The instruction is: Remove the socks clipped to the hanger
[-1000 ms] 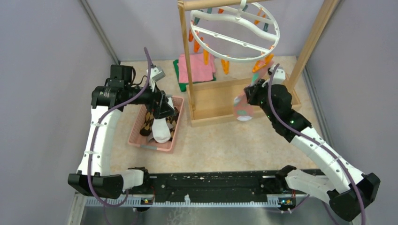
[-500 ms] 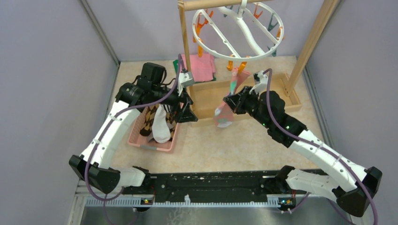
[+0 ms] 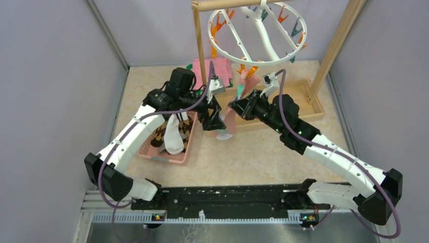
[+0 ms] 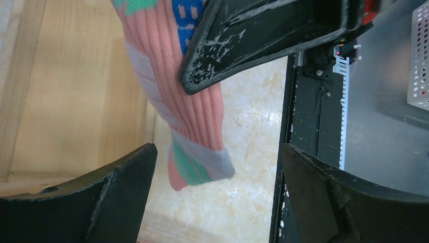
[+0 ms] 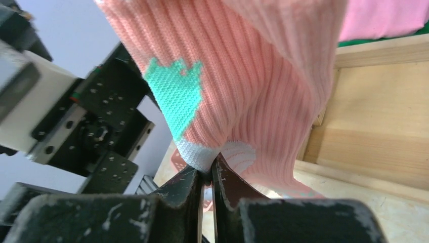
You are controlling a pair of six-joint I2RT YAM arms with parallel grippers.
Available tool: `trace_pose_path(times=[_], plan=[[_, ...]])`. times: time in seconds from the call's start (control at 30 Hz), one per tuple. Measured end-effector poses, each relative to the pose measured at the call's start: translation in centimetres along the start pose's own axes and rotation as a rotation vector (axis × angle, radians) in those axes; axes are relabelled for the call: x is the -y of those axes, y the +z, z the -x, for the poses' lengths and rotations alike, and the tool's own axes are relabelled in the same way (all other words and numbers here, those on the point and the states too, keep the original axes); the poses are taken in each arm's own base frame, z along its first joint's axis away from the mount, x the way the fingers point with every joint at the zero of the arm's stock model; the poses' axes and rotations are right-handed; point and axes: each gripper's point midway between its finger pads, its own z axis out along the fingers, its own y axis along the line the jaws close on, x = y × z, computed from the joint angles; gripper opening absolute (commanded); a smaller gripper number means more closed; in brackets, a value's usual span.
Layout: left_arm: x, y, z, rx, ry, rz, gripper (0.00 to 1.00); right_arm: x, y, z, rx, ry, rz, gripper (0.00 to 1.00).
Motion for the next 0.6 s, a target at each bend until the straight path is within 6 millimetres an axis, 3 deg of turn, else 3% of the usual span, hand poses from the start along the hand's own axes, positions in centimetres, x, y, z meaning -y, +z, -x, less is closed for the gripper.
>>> trace_pose_path(times=[0.1,0.23,0.33,0.4,0.5,0.6], plan=[[-0.1,0.6,-1.0,-0.014,-0.024,-0.007,0.89,-0.4,0.1,0.0,-0.001,0.007,0.011,0.1],[-0.2,1.1,-1.4,-0.02,-0.034,-0.007,0.61,-0.9,0.1,0.1,-0.001,0.015,0.026,0.13],[-0.5,1.2,-0.9,-0.005,-0.023,0.007,0.19,-1.3,0.0,0.0,-0.011,0.023,0.047,0.16],[-0.8,1.3,-0.7,0.006,-0.022,0.016,0.0,-1.8,-0.1,0.0,-0.016,0.027,0.066,0.21],[-1.0,1.4,-0.6,0.014,-0.018,0.024,0.0,-2.5,-0.7,-0.1,-0.03,0.025,0.102,0.35],[-1.1,1.4,-0.6,0.013,-0.014,0.029,0.0,-3.2,-1.6,0.0,-0.041,0.009,0.134,0.58]])
